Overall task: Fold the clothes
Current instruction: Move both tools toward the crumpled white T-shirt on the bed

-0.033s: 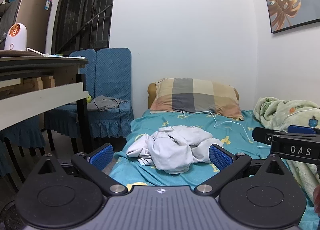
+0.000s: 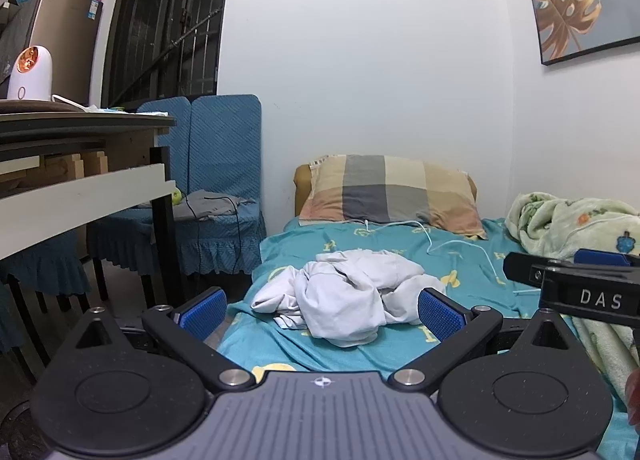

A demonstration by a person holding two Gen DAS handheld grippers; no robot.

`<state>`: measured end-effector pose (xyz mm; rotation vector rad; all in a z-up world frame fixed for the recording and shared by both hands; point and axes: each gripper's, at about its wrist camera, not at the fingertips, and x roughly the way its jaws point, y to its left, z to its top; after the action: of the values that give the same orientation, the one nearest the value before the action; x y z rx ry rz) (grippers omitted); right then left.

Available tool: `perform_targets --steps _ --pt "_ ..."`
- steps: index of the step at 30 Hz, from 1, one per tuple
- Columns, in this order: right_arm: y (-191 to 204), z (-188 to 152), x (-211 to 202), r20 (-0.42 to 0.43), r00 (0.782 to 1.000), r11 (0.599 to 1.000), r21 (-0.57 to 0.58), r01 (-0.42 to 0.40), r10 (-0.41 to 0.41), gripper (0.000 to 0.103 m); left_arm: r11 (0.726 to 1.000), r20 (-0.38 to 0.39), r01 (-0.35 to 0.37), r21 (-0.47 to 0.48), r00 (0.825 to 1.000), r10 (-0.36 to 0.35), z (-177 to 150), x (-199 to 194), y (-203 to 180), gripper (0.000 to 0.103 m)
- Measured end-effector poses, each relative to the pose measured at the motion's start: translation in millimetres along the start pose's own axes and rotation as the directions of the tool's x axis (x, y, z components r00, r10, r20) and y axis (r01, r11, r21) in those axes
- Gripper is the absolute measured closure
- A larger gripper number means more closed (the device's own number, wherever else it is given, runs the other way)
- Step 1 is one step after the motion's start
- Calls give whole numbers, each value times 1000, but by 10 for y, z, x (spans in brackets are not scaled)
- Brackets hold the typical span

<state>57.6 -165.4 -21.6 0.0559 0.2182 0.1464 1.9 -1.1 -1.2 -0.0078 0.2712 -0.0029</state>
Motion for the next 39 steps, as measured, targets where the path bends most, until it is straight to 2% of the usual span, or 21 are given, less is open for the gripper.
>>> perform_targets --steps 7,13,19,29,39 --pt "25 -41 26 -4 1000 1000 -5 12 -12 11 999 -35 -3 41 999 4 -29 83 -43 0" --pt "49 -74 45 -6 1000 1000 -9 21 -21 11 1000 -33 10 26 999 -10 -70 50 -22 0" --pt "47 -66 52 1 1000 1000 -6 18 -18 11 1000 -61 17 11 998 -16 -91 113 -5 0" --pt "-7 -57 69 -20 1000 1000 22 6 -5 11 999 -87 20 27 996 -17 -149 172 -25 0" --pt "-53 -7 52 -20 1000 999 38 2 -1 11 997 -110 70 -21 991 -72 -191 215 28 0"
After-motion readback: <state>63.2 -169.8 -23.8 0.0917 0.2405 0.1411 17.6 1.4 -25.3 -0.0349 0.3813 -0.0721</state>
